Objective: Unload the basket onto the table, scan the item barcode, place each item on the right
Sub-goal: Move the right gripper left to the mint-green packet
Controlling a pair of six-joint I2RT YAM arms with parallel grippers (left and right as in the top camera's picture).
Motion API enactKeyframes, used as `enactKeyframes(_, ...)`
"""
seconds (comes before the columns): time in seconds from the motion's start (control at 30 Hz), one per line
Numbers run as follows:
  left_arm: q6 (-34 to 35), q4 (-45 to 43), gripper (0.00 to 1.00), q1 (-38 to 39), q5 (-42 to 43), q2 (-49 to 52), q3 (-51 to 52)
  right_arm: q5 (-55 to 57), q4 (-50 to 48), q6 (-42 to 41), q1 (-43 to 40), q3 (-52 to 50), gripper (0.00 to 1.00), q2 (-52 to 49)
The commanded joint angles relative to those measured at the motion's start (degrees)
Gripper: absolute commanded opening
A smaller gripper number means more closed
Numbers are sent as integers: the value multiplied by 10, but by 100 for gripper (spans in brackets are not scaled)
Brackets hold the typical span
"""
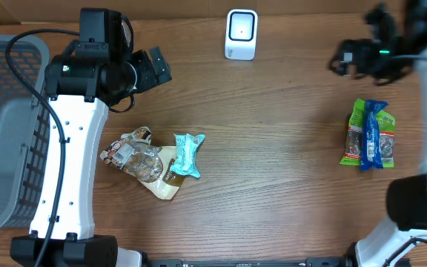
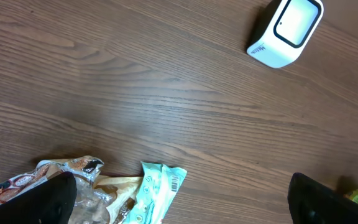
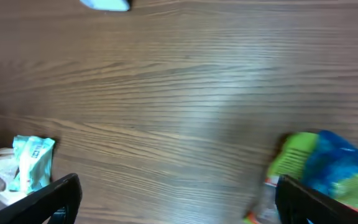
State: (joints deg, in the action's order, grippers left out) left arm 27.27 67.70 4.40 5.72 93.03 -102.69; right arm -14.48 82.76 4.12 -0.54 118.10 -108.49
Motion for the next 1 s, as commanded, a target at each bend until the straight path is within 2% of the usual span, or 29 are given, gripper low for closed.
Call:
enactKeyframes(0.0,2,-2,100,1,-3,5,-2,74,-23,-100,66,-2,100,0)
enactKeyframes(0.23,2,-2,100,1,-4,5,-2,-108,-81,-105,172,-12,100,-23)
enactKeyframes(0.43,2,-2,100,1,-3,5,-2,-108,-121,-118,232,-28,100,-28)
enactKeyframes(0.53,2,-2,100,1,-3,5,-2,-102,-156,-129,263,-62,89,-29)
enactKeyframes(0.7,2,-2,99,1,-3,5,-2,-42,-240,-273,303,-158,77,-29)
enactKeyframes(0.8,2,-2,100,1,-3,5,-2,-42,-311,-349,323,-219,77,-29)
enactKeyframes(0.97,2,-2,100,1,-3,5,-2,-42,-441,-404,358,-304,74,-29)
